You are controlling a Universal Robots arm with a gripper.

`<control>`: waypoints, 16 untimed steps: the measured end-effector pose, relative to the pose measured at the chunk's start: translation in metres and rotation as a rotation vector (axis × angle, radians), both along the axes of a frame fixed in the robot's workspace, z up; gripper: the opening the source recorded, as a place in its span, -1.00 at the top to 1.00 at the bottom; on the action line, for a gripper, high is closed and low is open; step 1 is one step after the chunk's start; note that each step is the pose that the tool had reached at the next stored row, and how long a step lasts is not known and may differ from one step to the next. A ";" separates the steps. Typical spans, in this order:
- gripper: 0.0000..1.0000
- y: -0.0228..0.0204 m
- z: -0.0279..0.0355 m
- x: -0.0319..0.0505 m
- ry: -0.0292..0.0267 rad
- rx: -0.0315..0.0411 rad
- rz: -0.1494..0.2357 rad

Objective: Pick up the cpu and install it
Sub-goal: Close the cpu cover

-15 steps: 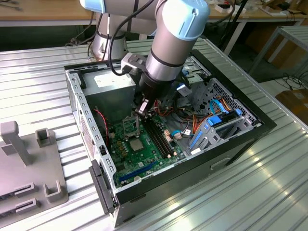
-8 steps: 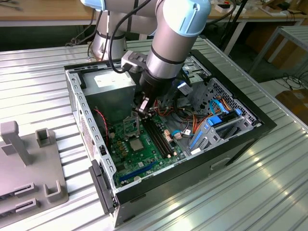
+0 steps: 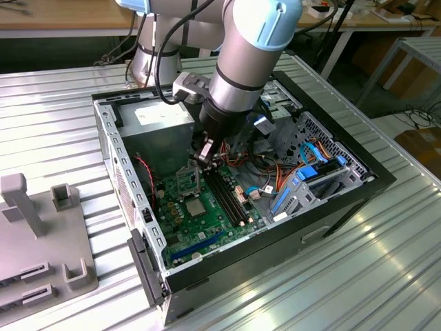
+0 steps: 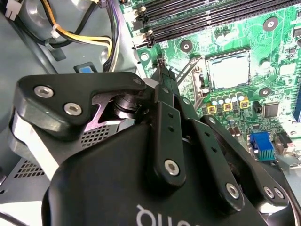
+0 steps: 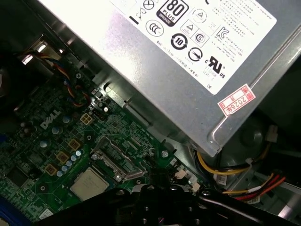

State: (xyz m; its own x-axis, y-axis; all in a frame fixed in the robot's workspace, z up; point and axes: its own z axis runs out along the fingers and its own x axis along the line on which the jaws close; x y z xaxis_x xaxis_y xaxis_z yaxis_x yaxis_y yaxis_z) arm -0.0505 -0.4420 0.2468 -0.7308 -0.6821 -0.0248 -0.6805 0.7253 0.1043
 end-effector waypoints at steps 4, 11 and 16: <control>0.76 0.0000 0.0003 -0.0002 0.0001 -0.0002 0.014; 0.76 0.0000 0.0017 -0.0001 0.0001 -0.0001 0.029; 0.76 0.0000 0.0030 -0.0001 0.0000 0.0000 0.031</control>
